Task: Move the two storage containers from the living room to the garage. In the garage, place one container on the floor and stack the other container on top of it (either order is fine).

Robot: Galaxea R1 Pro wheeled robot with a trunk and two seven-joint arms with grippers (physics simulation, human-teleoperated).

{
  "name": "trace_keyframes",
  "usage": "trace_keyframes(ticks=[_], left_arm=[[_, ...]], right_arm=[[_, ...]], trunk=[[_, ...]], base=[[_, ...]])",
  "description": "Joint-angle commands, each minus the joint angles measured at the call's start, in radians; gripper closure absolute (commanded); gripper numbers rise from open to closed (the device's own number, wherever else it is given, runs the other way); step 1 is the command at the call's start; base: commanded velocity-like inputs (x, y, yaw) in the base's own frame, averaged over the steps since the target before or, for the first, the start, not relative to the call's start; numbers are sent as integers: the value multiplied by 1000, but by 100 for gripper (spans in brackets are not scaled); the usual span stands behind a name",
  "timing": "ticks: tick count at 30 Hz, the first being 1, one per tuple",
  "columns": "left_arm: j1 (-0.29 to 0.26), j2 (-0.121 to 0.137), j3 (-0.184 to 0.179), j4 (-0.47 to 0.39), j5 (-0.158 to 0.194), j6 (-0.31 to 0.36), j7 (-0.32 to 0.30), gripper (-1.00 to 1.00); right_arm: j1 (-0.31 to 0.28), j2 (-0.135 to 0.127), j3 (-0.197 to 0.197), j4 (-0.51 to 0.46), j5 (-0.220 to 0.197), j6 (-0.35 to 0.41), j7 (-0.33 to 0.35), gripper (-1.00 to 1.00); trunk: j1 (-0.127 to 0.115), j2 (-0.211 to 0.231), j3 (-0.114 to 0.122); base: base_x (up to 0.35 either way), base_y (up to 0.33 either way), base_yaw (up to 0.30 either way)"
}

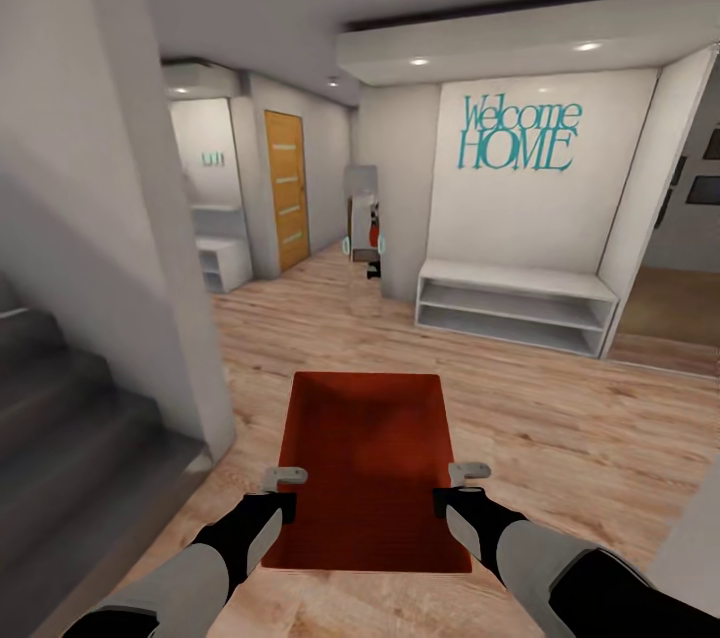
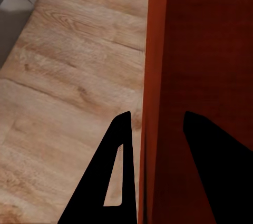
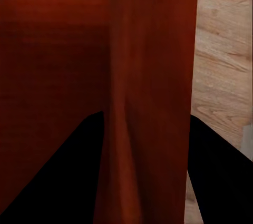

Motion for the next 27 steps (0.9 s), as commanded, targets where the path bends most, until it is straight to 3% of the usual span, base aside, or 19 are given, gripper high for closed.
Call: trace_keyframes(ticks=[1, 9, 27], left_arm=[[0, -1, 20, 1, -8, 8, 5, 100], [0, 0, 21, 1, -9, 8, 6, 100], [0, -1, 21, 1, -9, 8, 5, 100]], right_arm=[[0, 6, 87, -2, 11, -53, -45, 100], [0, 6, 87, -2, 11, -53, -45, 100], [0, 6, 87, -2, 11, -53, -45, 100]], trunk=[[1, -1, 0], [1, -1, 0], [1, -1, 0]], base=[[322, 0, -182], [322, 0, -185], [322, 0, -6]])
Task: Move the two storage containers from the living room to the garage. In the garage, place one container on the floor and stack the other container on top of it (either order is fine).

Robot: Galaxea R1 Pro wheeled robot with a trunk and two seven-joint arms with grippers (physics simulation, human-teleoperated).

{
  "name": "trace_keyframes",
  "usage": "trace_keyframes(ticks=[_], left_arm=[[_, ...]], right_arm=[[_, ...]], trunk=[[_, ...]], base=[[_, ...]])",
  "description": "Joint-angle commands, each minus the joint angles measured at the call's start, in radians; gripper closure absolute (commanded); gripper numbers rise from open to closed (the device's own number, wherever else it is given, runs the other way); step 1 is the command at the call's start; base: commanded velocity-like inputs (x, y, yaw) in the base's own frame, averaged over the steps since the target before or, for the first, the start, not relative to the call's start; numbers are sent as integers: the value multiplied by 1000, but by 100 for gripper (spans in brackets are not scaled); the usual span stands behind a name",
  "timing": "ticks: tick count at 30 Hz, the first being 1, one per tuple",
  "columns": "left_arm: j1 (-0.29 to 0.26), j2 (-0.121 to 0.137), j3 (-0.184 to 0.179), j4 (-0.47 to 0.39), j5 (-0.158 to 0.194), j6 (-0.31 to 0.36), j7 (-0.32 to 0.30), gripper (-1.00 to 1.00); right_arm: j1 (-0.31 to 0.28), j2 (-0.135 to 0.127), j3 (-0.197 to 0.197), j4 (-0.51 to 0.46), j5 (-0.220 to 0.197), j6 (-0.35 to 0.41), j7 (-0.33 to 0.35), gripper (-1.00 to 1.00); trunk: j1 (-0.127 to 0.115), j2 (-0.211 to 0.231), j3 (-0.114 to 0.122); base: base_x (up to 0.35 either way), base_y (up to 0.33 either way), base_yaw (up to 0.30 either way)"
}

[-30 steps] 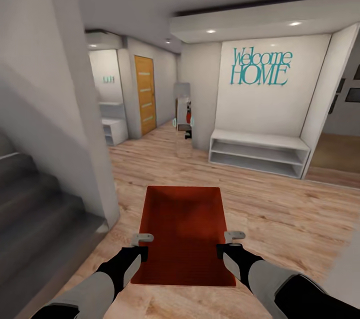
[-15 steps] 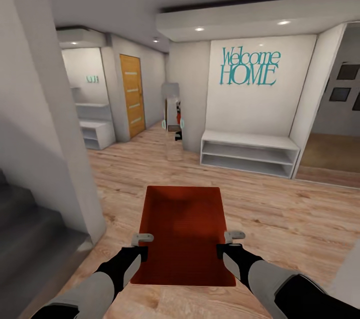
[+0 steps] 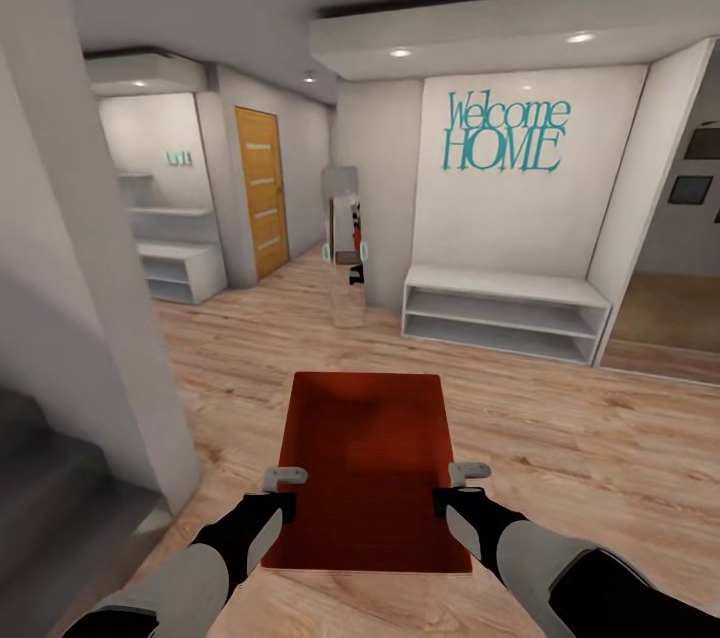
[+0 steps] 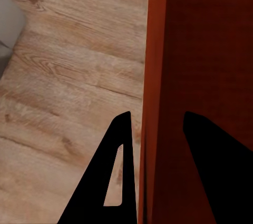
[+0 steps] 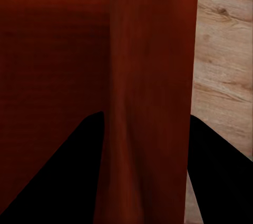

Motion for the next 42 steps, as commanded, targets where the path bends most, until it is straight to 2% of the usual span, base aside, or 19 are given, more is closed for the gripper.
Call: trace_keyframes(ticks=[1, 42], left_arm=[[0, -1, 20, 2, -8, 8, 4, 100], [0, 0, 20, 2, -7, 8, 4, 100]], right_arm=[[0, 6, 87, -3, 11, -53, -46, 100], [0, 3, 87, -3, 11, -53, -46, 100]], trunk=[[1, -1, 0], [1, -1, 0]], base=[[322, 0, 0], [322, 0, 0]])
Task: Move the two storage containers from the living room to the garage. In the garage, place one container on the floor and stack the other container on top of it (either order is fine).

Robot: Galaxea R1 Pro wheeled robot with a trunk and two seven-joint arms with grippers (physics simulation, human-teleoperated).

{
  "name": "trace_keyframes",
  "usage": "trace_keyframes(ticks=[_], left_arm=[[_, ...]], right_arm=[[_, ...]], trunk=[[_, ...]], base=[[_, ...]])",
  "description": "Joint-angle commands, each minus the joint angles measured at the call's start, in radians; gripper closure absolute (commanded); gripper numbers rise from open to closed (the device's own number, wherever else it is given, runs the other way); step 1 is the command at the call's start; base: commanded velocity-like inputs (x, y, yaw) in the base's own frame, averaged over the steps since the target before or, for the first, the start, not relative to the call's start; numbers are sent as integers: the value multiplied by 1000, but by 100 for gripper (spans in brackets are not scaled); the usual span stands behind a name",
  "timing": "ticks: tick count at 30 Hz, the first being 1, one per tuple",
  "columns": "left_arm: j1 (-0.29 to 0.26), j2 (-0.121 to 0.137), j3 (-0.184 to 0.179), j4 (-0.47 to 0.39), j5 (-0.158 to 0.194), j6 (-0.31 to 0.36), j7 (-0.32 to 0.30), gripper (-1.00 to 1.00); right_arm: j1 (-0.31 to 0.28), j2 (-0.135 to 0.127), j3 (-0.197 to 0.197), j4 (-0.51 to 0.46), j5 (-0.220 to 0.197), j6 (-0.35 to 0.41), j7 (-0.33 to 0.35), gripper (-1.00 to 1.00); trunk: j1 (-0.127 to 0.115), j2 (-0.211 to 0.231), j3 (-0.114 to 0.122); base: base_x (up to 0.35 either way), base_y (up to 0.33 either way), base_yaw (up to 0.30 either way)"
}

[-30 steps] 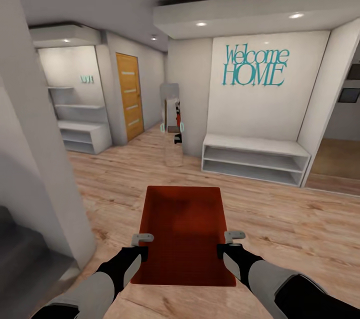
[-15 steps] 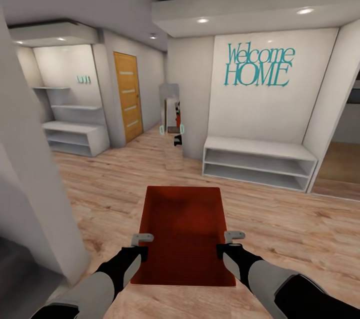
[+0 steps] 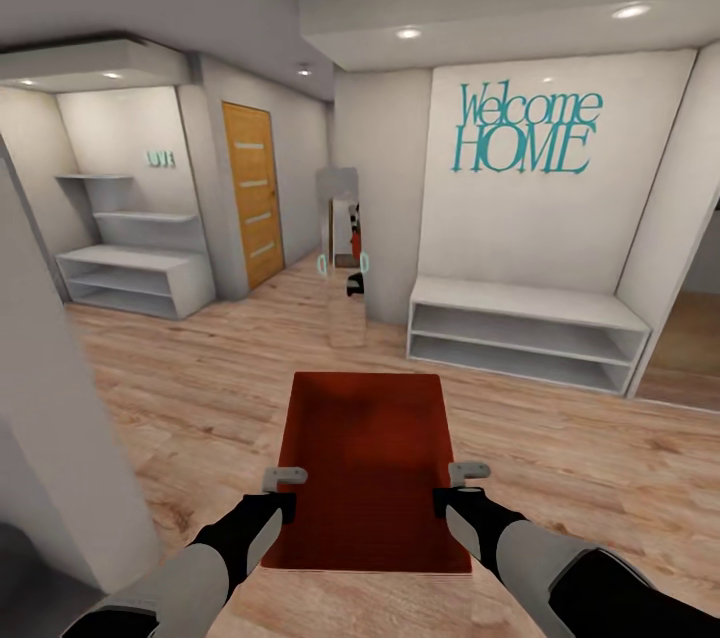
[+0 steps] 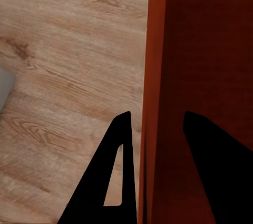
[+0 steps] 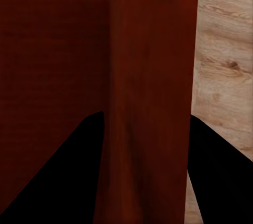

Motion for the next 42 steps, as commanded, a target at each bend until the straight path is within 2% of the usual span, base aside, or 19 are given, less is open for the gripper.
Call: trace_keyframes(ticks=[1, 42], left_arm=[[0, -1, 21, 2, -8, 8, 5, 100], [0, -1, 21, 2, -8, 8, 5, 100]], right_arm=[[0, 2, 86, -3, 11, -53, -43, 100], [0, 3, 86, -3, 11, -53, -43, 100]], trunk=[[1, -1, 0], [1, -1, 0]], base=[[323, 0, 0], [322, 0, 0]])
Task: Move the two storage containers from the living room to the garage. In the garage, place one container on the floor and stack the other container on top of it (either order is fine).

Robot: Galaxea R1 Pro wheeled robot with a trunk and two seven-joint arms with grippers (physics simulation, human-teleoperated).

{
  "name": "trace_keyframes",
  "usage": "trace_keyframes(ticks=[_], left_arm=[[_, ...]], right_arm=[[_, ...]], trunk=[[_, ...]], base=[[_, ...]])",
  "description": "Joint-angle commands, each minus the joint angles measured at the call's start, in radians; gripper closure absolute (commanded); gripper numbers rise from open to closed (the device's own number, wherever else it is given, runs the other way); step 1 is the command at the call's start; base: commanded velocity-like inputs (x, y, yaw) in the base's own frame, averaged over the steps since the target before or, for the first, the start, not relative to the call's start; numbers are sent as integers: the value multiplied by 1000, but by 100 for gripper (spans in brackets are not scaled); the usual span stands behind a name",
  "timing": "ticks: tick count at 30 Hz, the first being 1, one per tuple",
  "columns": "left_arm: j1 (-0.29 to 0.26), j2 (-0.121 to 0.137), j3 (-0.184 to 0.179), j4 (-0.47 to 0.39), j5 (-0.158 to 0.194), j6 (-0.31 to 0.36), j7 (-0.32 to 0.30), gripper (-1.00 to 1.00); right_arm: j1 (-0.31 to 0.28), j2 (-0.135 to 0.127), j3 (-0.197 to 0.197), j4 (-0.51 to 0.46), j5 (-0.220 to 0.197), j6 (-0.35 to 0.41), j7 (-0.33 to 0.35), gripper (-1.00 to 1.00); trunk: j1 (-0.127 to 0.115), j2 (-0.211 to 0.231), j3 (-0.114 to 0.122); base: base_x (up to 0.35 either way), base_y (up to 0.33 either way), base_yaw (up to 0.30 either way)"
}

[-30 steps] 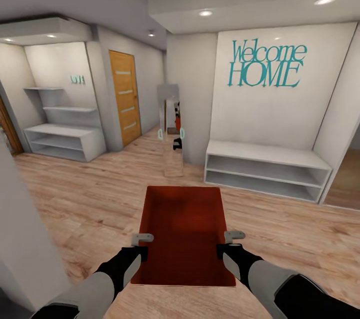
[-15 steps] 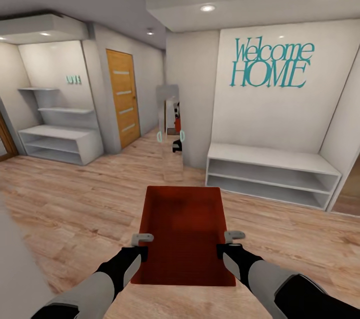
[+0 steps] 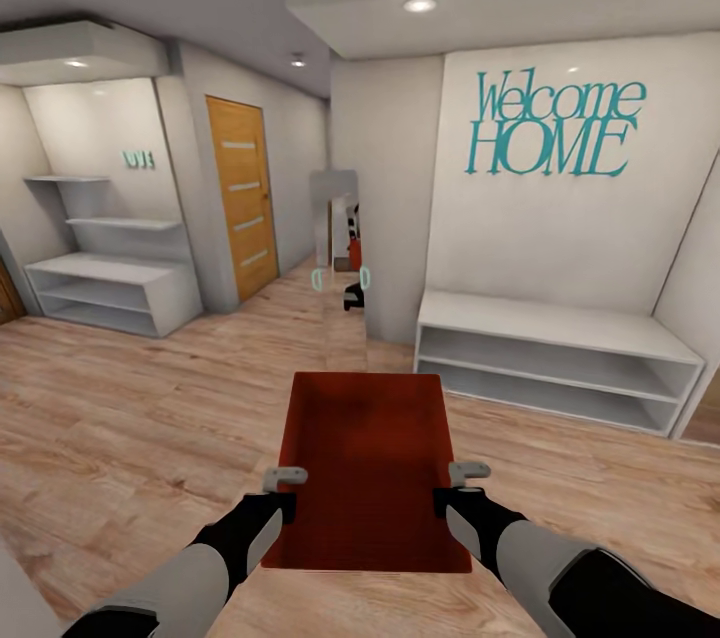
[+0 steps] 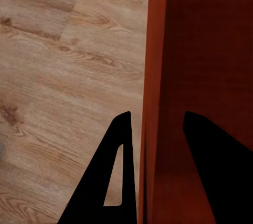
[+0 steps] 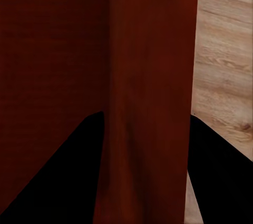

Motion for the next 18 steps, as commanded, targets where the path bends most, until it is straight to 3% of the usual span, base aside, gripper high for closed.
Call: trace_keyframes(ticks=[1, 11, 18], left_arm=[[0, -2, 21, 2, -8, 8, 5, 100], [0, -2, 21, 2, -8, 8, 5, 100], [0, -2, 21, 2, -8, 8, 5, 100]], right_arm=[[0, 4, 86, -3, 11, -53, -44, 100], [0, 4, 86, -3, 11, -53, -44, 100], [0, 2, 86, -3, 11, -53, -44, 100]], trunk=[[1, -1, 0], [1, -1, -1], [1, -1, -1]], base=[[322, 0, 0], [322, 0, 6], [322, 0, 221]])
